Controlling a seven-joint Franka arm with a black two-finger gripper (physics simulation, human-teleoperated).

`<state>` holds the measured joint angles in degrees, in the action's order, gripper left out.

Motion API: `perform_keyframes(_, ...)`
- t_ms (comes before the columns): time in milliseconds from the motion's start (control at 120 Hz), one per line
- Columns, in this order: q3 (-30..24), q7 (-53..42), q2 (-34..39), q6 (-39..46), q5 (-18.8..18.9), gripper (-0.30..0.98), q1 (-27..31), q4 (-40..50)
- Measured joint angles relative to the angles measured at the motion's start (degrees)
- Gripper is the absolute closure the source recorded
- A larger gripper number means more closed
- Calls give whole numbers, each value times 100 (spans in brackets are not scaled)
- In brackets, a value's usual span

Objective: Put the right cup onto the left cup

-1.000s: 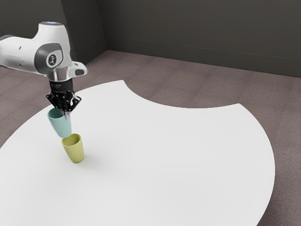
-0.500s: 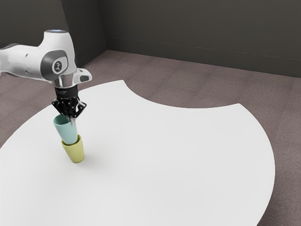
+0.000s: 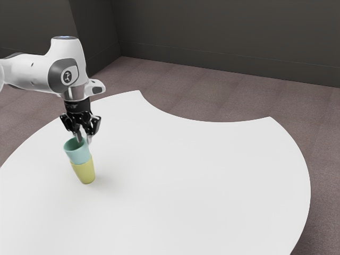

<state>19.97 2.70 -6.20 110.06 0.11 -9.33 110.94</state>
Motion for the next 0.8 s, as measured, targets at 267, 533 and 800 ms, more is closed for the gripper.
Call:
perform_keyframes(267,-8,19,204,-72,-149,14,23,35)
perform_keyframes(533,-104,45,715,-398,-114,4,-41,24)
perform_keyframes(800,-98,-225,927,-781,0,1,-509,-51)
